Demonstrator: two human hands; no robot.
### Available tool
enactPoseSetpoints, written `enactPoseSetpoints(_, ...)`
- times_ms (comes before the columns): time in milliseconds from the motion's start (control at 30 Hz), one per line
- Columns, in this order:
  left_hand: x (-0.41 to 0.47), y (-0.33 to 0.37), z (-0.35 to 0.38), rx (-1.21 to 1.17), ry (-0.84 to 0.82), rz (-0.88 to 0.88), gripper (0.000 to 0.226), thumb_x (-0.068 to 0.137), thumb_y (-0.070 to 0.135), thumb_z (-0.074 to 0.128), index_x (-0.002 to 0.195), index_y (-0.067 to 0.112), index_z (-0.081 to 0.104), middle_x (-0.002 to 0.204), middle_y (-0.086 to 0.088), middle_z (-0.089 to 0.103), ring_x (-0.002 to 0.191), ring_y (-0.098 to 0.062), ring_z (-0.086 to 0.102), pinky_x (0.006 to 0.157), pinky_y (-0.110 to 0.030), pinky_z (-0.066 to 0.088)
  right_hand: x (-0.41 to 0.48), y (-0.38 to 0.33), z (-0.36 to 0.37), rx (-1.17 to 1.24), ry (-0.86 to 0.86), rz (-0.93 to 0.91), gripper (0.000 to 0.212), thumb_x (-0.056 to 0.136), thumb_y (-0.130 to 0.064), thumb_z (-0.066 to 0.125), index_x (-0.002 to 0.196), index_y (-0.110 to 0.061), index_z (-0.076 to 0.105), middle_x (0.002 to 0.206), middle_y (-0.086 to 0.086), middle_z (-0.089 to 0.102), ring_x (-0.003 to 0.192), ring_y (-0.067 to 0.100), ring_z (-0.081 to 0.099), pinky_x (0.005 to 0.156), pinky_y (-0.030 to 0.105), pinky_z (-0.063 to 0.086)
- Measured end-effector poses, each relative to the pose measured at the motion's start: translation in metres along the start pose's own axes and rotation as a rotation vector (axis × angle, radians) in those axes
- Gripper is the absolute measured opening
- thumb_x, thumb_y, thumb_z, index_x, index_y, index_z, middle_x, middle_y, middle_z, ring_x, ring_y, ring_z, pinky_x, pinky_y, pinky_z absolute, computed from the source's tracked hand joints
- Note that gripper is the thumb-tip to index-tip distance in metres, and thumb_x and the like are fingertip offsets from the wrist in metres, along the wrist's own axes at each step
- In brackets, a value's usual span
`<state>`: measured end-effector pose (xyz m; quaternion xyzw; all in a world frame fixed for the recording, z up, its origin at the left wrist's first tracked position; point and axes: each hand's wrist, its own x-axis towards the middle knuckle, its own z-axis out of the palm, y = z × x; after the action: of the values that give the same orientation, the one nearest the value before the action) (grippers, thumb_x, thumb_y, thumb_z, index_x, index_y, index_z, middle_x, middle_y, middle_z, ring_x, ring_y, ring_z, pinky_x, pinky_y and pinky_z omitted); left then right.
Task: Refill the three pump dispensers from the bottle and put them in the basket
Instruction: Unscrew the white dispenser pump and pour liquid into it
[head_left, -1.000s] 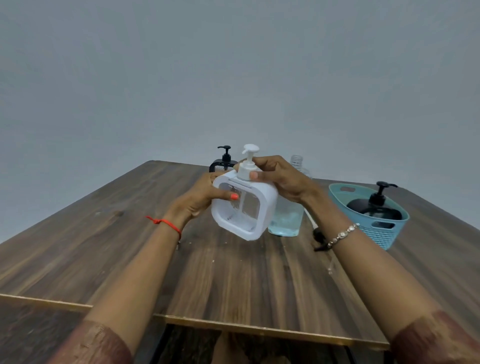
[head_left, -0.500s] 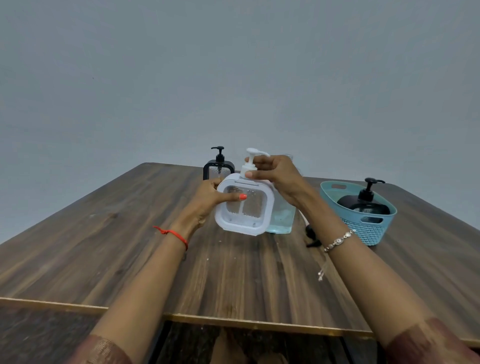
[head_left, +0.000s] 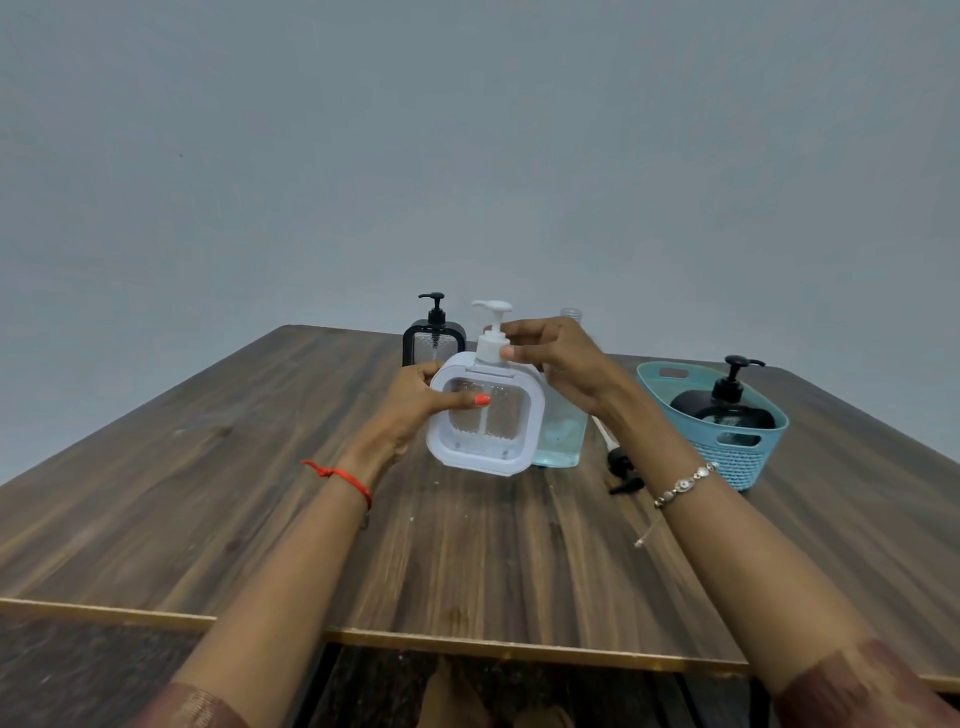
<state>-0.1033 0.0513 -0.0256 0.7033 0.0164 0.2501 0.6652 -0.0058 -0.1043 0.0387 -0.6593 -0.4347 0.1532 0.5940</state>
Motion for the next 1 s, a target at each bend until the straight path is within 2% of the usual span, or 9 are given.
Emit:
enactPoseSetpoints(100, -0.001, 0.000, 0.001, 0.011, 0.012, -0.001, 0.032, 0.063, 0.001, 0.078, 0.093, 0.005, 0.068, 0.081, -0.004, 0.071, 0.068, -0.013, 0.067, 0.061, -0.024, 0.055, -0.004, -0.002, 0.006, -0.177, 0.000, -0.004, 0.035, 0.079, -0.012, 0.071, 0.111, -0.001, 0.064, 0.095, 0.005, 0.070, 0.086, 0.012, 0.065, 0.077, 0.017, 0.050)
enactPoseSetpoints(200, -0.003, 0.001, 0.002, 0.026, 0.018, 0.004, 0.028, 0.065, 0.000, 0.077, 0.090, 0.008, 0.068, 0.078, -0.001, 0.071, 0.066, -0.009, 0.067, 0.059, -0.021, 0.054, -0.006, -0.005, 0.012, -0.334, 0.086, -0.020, 0.021, 0.076, -0.025, 0.075, 0.091, -0.011, 0.070, 0.077, -0.001, 0.068, 0.069, 0.008, 0.061, 0.068, 0.018, 0.046)
enactPoseSetpoints(300, -0.004, 0.002, 0.001, 0.018, 0.010, 0.002, 0.034, 0.065, 0.000, 0.077, 0.097, 0.003, 0.068, 0.087, -0.009, 0.070, 0.072, -0.015, 0.067, 0.064, -0.024, 0.056, -0.005, -0.008, 0.009, -0.237, 0.026, -0.005, 0.014, 0.080, -0.016, 0.070, 0.093, -0.010, 0.070, 0.082, -0.002, 0.068, 0.076, 0.007, 0.062, 0.077, 0.019, 0.045)
enactPoseSetpoints(433, -0.005, 0.006, -0.003, 0.010, -0.052, -0.008, 0.039, 0.057, 0.003, 0.081, 0.094, 0.006, 0.069, 0.088, -0.009, 0.070, 0.075, -0.017, 0.066, 0.070, -0.028, 0.056, -0.005, -0.008, 0.005, -0.096, -0.091, -0.023, 0.023, 0.086, -0.005, 0.059, 0.109, -0.003, 0.065, 0.095, 0.002, 0.069, 0.087, 0.008, 0.065, 0.082, 0.018, 0.048)
enactPoseSetpoints(567, -0.007, 0.006, -0.009, 0.004, -0.112, -0.052, 0.041, 0.050, 0.009, 0.080, 0.090, 0.005, 0.069, 0.077, -0.002, 0.072, 0.069, -0.014, 0.067, 0.066, -0.024, 0.055, -0.004, -0.014, -0.003, 0.015, -0.111, -0.070, 0.020, 0.085, -0.011, 0.059, 0.102, -0.017, 0.070, 0.100, -0.008, 0.071, 0.102, 0.012, 0.061, 0.087, 0.030, 0.038)
enactPoseSetpoints(633, -0.008, 0.005, -0.010, 0.024, -0.127, -0.073, 0.045, 0.047, 0.013, 0.081, 0.090, 0.008, 0.069, 0.078, -0.001, 0.072, 0.071, -0.014, 0.067, 0.067, -0.025, 0.056, -0.004, -0.018, -0.007, -0.029, -0.036, -0.090, 0.016, 0.085, -0.015, 0.061, 0.095, -0.022, 0.071, 0.096, -0.013, 0.072, 0.103, 0.011, 0.058, 0.084, 0.033, 0.033)
enactPoseSetpoints(733, -0.009, 0.002, -0.012, 0.054, -0.096, -0.077, 0.039, 0.050, 0.013, 0.080, 0.088, 0.013, 0.071, 0.081, -0.001, 0.072, 0.074, -0.014, 0.066, 0.074, -0.027, 0.055, -0.007, -0.026, -0.009, -0.064, 0.161, -0.100, 0.009, 0.086, -0.016, 0.063, 0.088, -0.022, 0.070, 0.090, -0.010, 0.070, 0.090, 0.004, 0.058, 0.079, 0.029, 0.036)
enactPoseSetpoints(833, -0.011, 0.001, -0.013, 0.089, -0.066, -0.077, 0.048, 0.043, 0.021, 0.085, 0.089, 0.015, 0.072, 0.085, -0.003, 0.072, 0.078, -0.015, 0.066, 0.079, -0.030, 0.054, -0.013, -0.033, -0.006, -0.066, 0.315, -0.124, 0.001, 0.080, -0.018, 0.071, 0.081, -0.019, 0.070, 0.071, -0.014, 0.069, 0.072, -0.005, 0.061, 0.070, 0.023, 0.039)
enactPoseSetpoints(1000, -0.012, 0.000, -0.008, 0.176, -0.043, -0.070, 0.038, 0.063, 0.001, 0.081, 0.098, 0.009, 0.069, 0.091, -0.006, 0.071, 0.082, -0.017, 0.065, 0.078, -0.029, 0.055, -0.017, -0.038, 0.000, -0.066, 0.425, -0.141, 0.011, 0.072, -0.017, 0.078, 0.081, -0.012, 0.071, 0.075, -0.002, 0.069, 0.066, -0.003, 0.061, 0.071, 0.019, 0.043)
